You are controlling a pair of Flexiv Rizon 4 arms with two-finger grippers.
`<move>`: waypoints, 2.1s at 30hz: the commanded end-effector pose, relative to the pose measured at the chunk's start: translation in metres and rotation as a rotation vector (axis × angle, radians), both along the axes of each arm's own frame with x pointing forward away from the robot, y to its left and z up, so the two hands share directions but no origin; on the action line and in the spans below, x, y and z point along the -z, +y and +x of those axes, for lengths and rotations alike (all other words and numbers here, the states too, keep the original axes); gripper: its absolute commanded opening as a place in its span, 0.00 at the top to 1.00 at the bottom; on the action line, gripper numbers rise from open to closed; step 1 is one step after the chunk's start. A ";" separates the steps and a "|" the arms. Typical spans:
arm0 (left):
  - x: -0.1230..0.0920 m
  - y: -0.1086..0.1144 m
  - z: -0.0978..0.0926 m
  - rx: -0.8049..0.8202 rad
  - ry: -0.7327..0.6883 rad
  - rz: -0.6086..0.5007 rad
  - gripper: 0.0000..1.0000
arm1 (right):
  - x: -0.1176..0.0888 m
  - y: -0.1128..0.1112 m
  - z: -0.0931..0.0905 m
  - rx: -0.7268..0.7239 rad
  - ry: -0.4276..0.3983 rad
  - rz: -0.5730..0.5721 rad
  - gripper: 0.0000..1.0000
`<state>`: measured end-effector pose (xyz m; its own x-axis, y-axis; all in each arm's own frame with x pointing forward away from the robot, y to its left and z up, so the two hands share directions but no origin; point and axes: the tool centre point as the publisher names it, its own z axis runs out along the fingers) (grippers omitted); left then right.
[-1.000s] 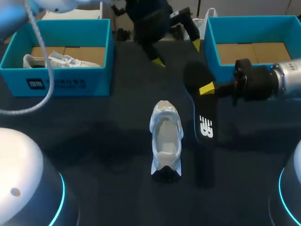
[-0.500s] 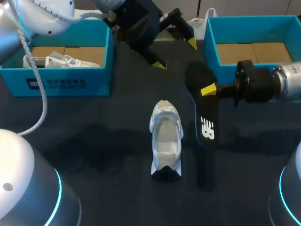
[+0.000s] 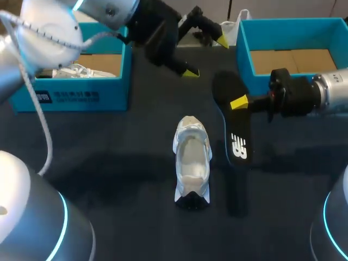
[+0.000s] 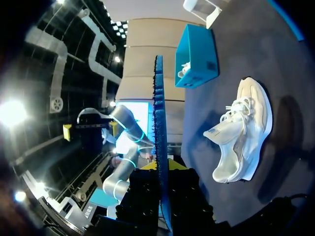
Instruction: Take the shoe out of the shoebox, open the shoe tongue, remove and reinsert the insole, then place the shoe into the shoebox
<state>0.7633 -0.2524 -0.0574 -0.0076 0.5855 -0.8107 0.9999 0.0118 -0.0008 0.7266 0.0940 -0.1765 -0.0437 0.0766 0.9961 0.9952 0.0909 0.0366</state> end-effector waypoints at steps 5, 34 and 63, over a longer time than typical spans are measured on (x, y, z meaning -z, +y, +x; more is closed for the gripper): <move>0.019 0.016 -0.001 0.019 -0.001 -0.251 0.00 | -0.002 -0.001 -0.001 0.019 0.009 -0.004 1.00; 0.058 0.025 0.010 -0.052 -0.105 -0.596 0.00 | -0.023 -0.002 -0.004 0.116 0.045 0.059 1.00; 0.077 -0.012 0.007 -0.077 -0.071 -0.614 0.44 | -0.041 0.029 0.003 0.090 0.022 0.022 1.00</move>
